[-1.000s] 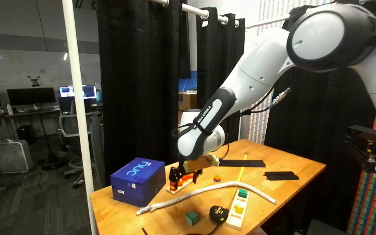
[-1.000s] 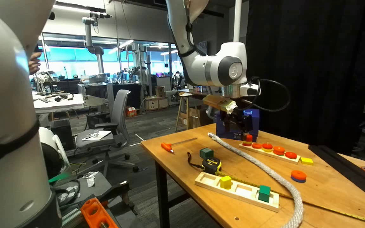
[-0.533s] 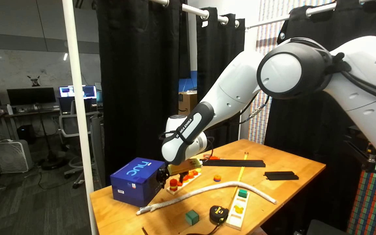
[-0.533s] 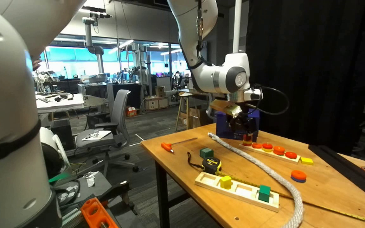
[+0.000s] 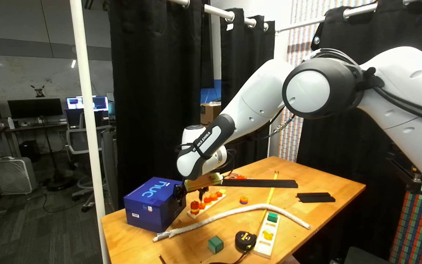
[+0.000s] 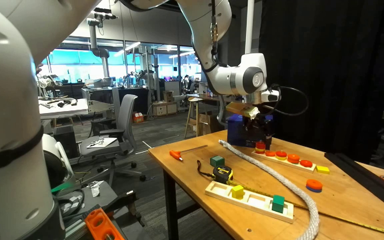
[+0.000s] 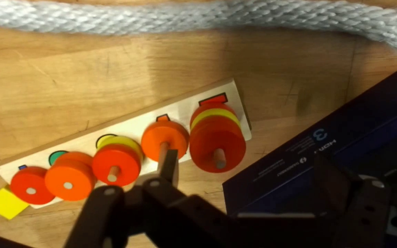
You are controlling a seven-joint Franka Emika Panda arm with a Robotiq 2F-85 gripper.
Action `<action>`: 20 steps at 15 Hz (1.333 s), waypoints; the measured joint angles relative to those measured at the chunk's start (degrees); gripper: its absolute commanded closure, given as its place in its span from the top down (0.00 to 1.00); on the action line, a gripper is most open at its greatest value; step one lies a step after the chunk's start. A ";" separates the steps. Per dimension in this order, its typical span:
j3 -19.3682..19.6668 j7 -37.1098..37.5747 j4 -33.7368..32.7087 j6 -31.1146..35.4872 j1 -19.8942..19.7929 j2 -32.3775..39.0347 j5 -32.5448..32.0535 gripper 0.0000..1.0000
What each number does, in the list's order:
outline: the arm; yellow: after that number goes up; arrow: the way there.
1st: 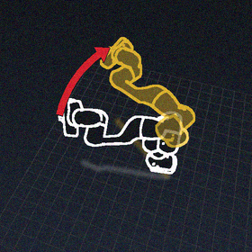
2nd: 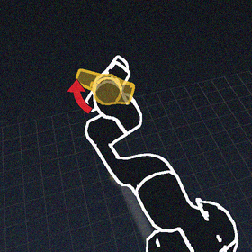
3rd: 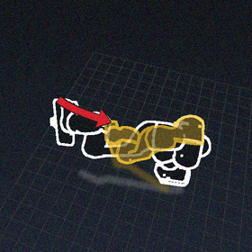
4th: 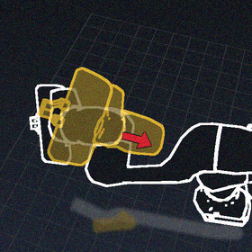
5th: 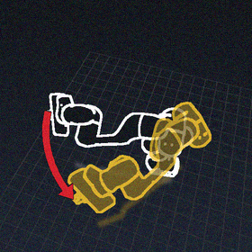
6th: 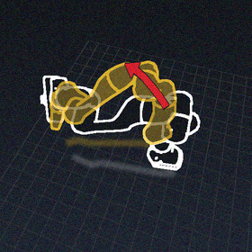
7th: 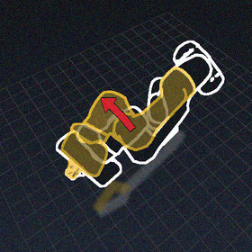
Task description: Pick up the orange object from the wooden object and put it on the table
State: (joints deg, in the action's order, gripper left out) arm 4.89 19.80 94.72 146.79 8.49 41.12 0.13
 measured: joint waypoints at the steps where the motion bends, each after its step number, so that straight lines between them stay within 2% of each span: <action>1: 0.17 0.00 -0.31 -0.38 0.00 0.10 0.00 1.00; 20: 1.15 0.10 -3.57 -6.19 -0.40 2.44 0.00 1.00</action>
State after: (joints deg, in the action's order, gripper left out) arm 6.03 19.90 91.15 140.60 8.09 43.56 0.13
